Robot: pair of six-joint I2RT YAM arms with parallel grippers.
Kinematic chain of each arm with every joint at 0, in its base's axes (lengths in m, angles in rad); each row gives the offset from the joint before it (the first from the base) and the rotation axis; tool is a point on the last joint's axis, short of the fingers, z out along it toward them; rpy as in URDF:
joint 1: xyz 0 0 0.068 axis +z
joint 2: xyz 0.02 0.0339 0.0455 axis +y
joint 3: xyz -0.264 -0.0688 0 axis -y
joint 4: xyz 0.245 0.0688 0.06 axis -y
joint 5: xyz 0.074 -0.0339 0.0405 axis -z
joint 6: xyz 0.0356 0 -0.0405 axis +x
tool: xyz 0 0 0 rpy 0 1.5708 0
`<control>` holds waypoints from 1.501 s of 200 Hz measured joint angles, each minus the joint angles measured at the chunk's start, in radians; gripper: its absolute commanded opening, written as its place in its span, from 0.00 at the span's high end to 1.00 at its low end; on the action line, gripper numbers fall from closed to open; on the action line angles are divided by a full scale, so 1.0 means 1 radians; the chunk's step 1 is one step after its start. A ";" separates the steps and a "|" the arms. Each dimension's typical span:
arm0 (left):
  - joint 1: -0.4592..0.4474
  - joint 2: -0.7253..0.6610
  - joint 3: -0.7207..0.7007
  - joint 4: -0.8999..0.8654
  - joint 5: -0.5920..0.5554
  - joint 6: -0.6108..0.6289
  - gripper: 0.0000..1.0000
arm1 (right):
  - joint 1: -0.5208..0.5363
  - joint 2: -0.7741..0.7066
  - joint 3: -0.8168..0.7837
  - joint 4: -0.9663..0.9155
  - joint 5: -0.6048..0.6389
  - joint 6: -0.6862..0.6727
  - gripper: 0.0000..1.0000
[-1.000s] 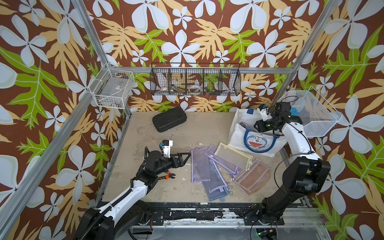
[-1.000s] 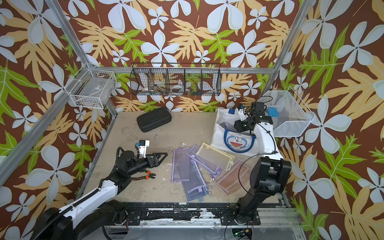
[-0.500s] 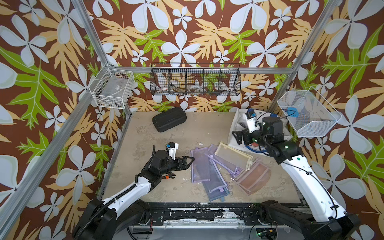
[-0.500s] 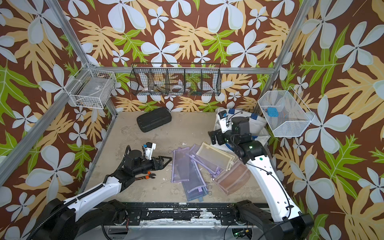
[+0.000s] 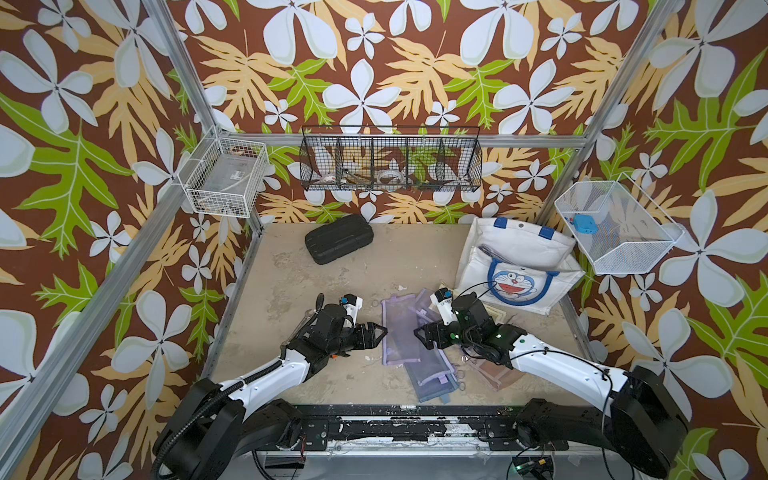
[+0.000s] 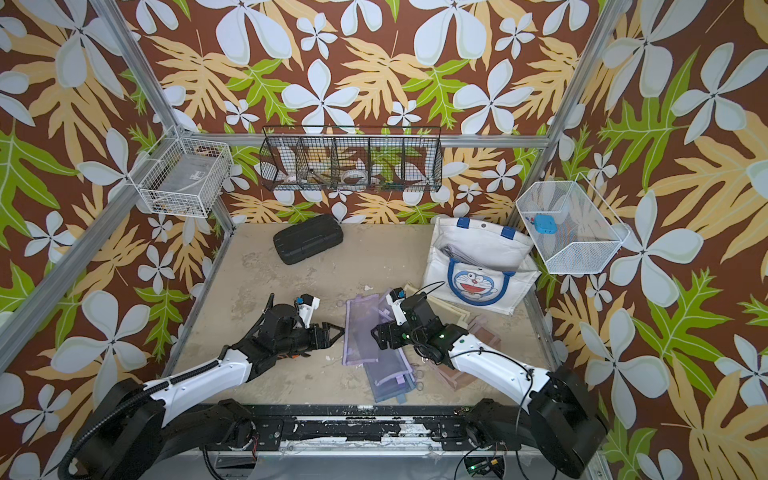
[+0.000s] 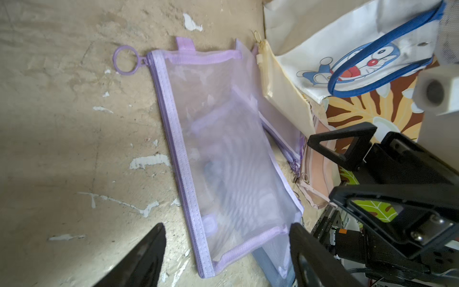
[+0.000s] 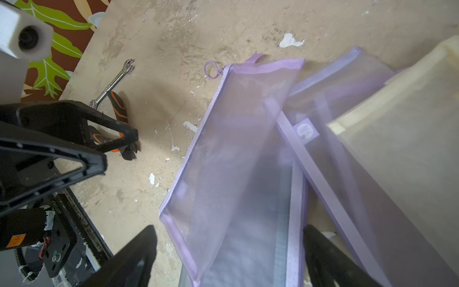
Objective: Put the pencil pouch into the canvas bag
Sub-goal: Pick up the pencil case from the pencil case.
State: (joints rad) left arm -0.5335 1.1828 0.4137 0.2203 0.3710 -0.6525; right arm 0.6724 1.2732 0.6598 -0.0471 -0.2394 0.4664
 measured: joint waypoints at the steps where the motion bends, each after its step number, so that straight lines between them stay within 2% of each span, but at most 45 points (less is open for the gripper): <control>1: 0.000 0.004 -0.001 0.002 -0.001 0.000 0.22 | 0.000 0.003 0.001 0.002 -0.001 0.000 0.12; 17: -0.001 0.047 -0.008 0.024 -0.005 0.000 0.25 | 0.002 0.076 0.025 0.042 -0.025 0.001 0.13; 40: -0.004 0.112 -0.011 0.064 -0.007 -0.008 0.31 | 0.002 0.172 0.042 0.089 -0.050 0.001 0.23; 65: -0.015 0.188 0.003 0.110 -0.003 -0.026 0.39 | 0.002 0.245 0.043 0.124 -0.078 0.005 0.26; 90: -0.034 0.251 0.032 0.154 -0.002 -0.027 0.46 | 0.002 0.279 0.037 0.170 -0.102 0.015 0.37; 114: -0.045 0.294 0.034 0.188 0.000 -0.037 0.49 | 0.002 0.311 0.032 0.213 -0.125 0.024 0.46; 140: -0.064 0.317 0.038 0.209 0.000 -0.047 0.52 | 0.002 0.334 0.018 0.257 -0.150 0.031 0.61; 163: -0.068 0.317 0.038 0.226 0.001 -0.050 0.54 | 0.002 0.340 0.014 0.289 -0.162 0.049 0.80; 182: -0.068 0.309 0.036 0.232 0.004 -0.053 0.54 | 0.002 0.336 0.013 0.306 -0.169 0.050 1.00; 188: -0.068 0.303 0.034 0.232 0.004 -0.054 0.54 | 0.002 0.330 0.013 0.307 -0.172 0.052 1.00; 221: -0.068 0.158 0.029 0.179 -0.015 -0.056 0.51 | 0.002 0.237 0.031 0.259 -0.168 0.019 1.00; 236: -0.068 0.007 0.026 0.117 -0.072 -0.053 0.51 | 0.002 0.163 0.067 0.191 -0.141 -0.028 1.00; 256: -0.068 -0.261 -0.003 0.081 -0.164 -0.047 0.51 | 0.003 0.039 0.148 0.074 -0.081 -0.137 1.00; 270: -0.068 -0.374 0.000 0.051 -0.219 -0.032 0.51 | 0.002 -0.027 0.225 0.000 -0.034 -0.233 1.00; 300: -0.066 -0.421 0.027 -0.007 -0.262 -0.007 0.51 | 0.002 -0.062 0.427 -0.179 0.122 -0.452 1.00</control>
State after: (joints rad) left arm -0.5999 0.7620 0.4404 0.2134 0.1085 -0.6594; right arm 0.6746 1.2110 1.0866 -0.2260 -0.1177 0.0139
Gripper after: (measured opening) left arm 0.494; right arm 0.055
